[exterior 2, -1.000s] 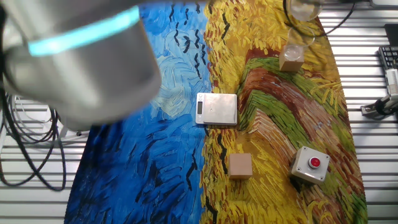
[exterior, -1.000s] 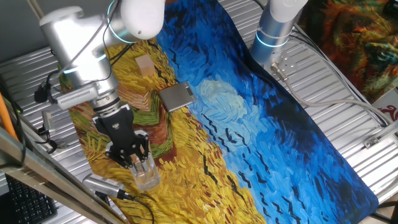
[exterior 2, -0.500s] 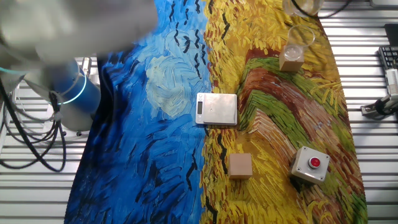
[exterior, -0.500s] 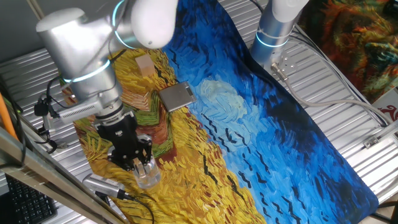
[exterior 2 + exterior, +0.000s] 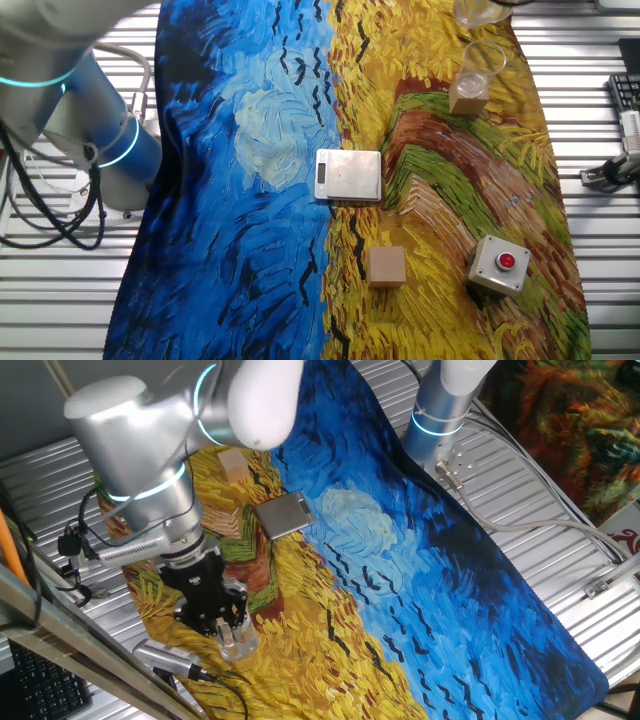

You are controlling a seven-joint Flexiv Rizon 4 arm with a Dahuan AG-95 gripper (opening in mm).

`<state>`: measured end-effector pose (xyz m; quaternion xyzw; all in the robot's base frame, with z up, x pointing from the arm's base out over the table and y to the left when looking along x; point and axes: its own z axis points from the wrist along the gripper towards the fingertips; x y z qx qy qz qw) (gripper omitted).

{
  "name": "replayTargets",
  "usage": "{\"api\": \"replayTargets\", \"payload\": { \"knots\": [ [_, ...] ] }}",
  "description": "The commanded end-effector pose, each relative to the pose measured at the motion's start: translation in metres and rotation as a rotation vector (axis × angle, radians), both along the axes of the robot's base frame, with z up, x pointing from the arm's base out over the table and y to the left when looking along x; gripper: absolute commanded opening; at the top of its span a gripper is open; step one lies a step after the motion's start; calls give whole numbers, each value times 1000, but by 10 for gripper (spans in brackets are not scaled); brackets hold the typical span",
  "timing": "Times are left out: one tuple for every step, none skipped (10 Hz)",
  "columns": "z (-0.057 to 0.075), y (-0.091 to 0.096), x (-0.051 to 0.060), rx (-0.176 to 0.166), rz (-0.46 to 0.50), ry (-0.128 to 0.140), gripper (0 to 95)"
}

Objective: Pour the water from one cup into another empty cup

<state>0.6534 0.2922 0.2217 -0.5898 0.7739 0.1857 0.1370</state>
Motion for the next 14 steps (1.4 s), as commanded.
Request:
{"api": "replayTargets", "payload": {
  "knots": [
    [-2,1,1,-122,-109,14,0],
    [-2,1,1,-147,-147,18,0],
    [-2,1,0,-160,-182,26,0],
    [-2,1,0,-176,-220,34,0],
    [-2,1,1,-186,-250,35,0],
    [-2,1,0,-189,-277,37,0],
    [-2,1,0,-186,-301,46,0],
    [-2,1,0,-189,-333,55,0],
    [-2,1,0,-200,-393,71,0],
    [-2,1,0,-211,-450,88,0],
    [-3,1,1,-231,-503,102,0],
    [-3,1,1,-249,-554,115,0],
    [-3,0,0,-261,-599,124,0],
    [-3,-1,0,-272,-660,139,0]
  ]
}}
